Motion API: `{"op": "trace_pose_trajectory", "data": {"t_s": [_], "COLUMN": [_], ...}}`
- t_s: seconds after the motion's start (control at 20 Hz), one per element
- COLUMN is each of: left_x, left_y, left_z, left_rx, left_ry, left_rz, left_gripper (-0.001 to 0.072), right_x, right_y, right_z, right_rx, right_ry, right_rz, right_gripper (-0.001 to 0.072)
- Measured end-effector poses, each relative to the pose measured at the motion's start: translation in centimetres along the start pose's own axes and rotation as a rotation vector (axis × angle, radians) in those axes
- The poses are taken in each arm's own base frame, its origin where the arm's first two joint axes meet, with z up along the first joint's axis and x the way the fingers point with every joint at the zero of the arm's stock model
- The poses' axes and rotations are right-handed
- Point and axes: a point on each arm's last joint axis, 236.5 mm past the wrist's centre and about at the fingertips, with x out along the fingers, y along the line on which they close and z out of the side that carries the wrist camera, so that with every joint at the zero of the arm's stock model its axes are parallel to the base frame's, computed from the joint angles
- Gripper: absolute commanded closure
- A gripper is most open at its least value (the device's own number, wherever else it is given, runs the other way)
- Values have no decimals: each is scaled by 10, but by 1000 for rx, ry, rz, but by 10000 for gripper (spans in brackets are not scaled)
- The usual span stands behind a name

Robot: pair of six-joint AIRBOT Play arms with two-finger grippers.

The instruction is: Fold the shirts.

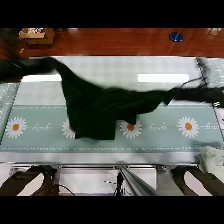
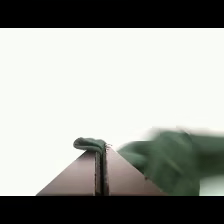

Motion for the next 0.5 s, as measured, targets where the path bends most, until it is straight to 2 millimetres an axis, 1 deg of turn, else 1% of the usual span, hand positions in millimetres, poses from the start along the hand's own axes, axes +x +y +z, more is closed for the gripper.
{"op": "trace_pose_trajectory", "data": {"t_s": [0.05,0.1,0.15,0.2,0.25,0.35,0.45,0.5], "left_x": [-31,-61,-95,-128,-157,-208,-249,-265], "left_y": [1,0,-4,-10,-19,-41,-66,-78], "left_z": [39,72,100,125,143,168,182,186], "left_rx": [23,49,77,107,137,195,250,273], "left_ry": [-110,-206,-299,-389,-462,-582,-677,-713], "left_rz": [26,52,80,104,123,149,158,159], "left_gripper": [687,687,687,687,687,687,687,686], "right_x": [-27,-57,-85,-116,-143,-188,-226,-243], "right_y": [1,5,10,18,27,48,69,80], "right_z": [29,56,78,101,118,143,161,168], "right_rx": [-44,-86,-117,-146,-170,-208,-244,-257], "right_ry": [-86,-172,-250,-338,-411,-529,-626,-667], "right_rz": [-44,-90,-128,-164,-196,-223,-246,-249], "right_gripper": [687,687,687,687,687,686,686,686]}}
